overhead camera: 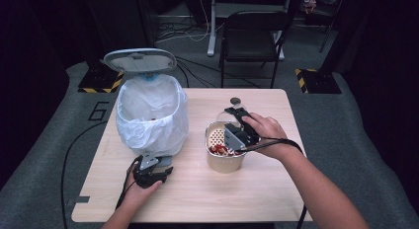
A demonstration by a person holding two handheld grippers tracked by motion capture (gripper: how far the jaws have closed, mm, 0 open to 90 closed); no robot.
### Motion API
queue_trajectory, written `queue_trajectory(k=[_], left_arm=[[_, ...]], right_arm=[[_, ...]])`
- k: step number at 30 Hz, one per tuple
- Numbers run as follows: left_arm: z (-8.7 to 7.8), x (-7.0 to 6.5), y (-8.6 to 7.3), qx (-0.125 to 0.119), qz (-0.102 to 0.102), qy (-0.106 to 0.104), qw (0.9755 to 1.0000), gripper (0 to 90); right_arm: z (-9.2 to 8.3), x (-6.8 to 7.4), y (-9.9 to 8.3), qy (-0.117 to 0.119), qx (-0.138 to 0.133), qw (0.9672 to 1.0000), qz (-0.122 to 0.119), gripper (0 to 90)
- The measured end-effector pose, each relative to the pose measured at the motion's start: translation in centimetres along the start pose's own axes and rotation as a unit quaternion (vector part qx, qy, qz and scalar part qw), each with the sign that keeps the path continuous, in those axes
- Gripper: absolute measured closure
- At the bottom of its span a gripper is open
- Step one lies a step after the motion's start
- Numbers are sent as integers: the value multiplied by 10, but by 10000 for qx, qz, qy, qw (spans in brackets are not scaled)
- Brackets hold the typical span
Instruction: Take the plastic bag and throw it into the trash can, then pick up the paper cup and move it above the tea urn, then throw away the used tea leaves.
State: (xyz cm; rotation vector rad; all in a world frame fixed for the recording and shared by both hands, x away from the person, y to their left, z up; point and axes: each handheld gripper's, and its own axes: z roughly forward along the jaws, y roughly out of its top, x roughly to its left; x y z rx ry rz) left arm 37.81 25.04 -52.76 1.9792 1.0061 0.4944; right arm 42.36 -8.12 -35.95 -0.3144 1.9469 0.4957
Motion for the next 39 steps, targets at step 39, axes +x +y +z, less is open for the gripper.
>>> queue_trajectory(k=[39], left_arm=[[0,1,0,22,-8,-26,10000,374]], right_arm=[[8,-48,-24,1492,-1124,8528,4877,401]])
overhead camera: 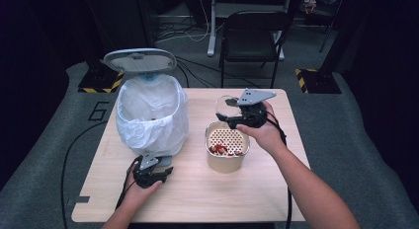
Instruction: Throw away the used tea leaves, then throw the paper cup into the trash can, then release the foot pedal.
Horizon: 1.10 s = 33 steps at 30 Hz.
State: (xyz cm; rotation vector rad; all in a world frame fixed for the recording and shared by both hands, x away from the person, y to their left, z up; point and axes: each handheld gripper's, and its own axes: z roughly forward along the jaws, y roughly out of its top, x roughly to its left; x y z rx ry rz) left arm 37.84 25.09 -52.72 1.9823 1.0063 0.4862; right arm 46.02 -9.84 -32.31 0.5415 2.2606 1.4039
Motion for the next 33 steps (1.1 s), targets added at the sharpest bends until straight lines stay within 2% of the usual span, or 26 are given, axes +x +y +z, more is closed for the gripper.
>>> queue_trajectory(k=[6,10,14,22,27,28,33], left_arm=[[0,0,0,-20,-7,21,10000,374],[0,0,0,-18,-7,16,10000,374],[0,-1,0,-8,-10,26,10000,374],[0,1,0,12,3,-16,10000,374],[0,1,0,14,34,7,10000,374],[1,-1,0,-82,-98,-14,9999,374],[1,0,0,-85,-94,-14,9999,374]], right_arm=[[4,3,14,24,7,9999,142,401],[5,6,27,-53,41,9998,213,402],[6,9,41,-28,-6,9996,282,403],[11,10,69,40,-24,9998,208,404],[16,11,86,129,-109,9995,258,405],[17,11,89,148,-118,9995,255,404],[25,11,99,188,-187,9995,160,402]])
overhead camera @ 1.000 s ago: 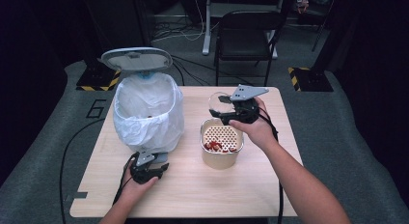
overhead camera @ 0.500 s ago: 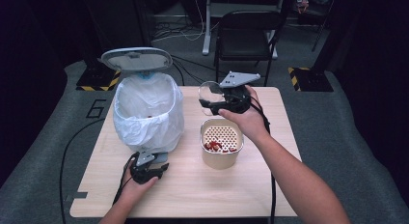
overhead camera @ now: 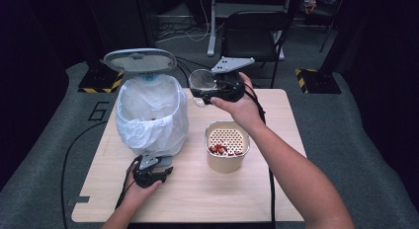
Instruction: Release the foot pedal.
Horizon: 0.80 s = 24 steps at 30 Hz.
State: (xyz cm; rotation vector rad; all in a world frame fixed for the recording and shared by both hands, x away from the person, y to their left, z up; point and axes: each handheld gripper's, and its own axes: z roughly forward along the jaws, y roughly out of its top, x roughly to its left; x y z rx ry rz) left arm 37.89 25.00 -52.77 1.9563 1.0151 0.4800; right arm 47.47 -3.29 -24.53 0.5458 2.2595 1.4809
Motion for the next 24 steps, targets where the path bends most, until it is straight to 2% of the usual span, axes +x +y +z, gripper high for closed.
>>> queue_trajectory(k=[6,10,13,18,24], left_arm=[[0,0,0,0,-32,-2,10000,374],[-1,0,1,69,-27,-41,10000,374],[-1,0,1,65,-28,-40,10000,374],[-1,0,1,66,-21,-36,10000,374],[-1,0,1,64,-23,-39,10000,373]], right_arm=[[12,-3,6,90,-50,9999,112,399],[18,-6,11,152,-140,9993,325,399],[24,-7,14,166,-150,9994,273,399],[37,-6,18,234,-147,9989,371,397],[57,5,23,390,-124,9988,286,393]])
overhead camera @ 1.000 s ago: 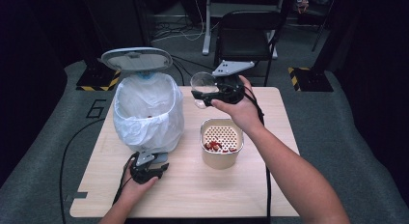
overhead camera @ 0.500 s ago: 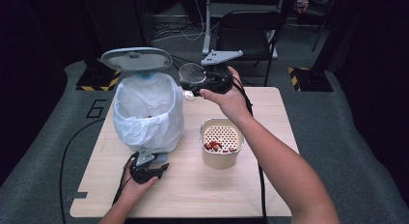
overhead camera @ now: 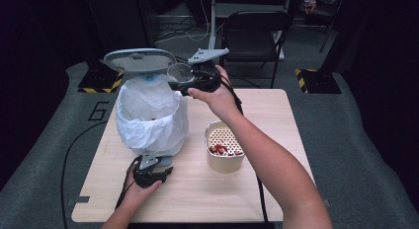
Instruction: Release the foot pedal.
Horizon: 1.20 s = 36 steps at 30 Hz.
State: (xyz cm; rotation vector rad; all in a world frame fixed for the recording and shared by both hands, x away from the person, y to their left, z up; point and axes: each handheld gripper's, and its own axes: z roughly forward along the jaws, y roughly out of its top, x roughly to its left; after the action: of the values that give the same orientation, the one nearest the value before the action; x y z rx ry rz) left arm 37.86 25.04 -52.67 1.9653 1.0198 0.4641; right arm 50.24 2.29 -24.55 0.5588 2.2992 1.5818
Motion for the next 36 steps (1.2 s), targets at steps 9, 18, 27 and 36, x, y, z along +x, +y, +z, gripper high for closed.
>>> queue_trajectory(k=[9,18,27,36], left_arm=[[0,0,0,3,30,3,10000,374],[0,0,0,-6,-7,3,10000,373],[0,0,0,-2,-1,-3,10000,374],[0,0,0,-2,-7,4,10000,373]], right_arm=[[33,13,3,96,125,9999,-67,387],[63,25,1,115,188,9997,-61,376],[80,32,-2,71,238,9996,-132,353],[87,39,-2,30,45,9999,109,53]])
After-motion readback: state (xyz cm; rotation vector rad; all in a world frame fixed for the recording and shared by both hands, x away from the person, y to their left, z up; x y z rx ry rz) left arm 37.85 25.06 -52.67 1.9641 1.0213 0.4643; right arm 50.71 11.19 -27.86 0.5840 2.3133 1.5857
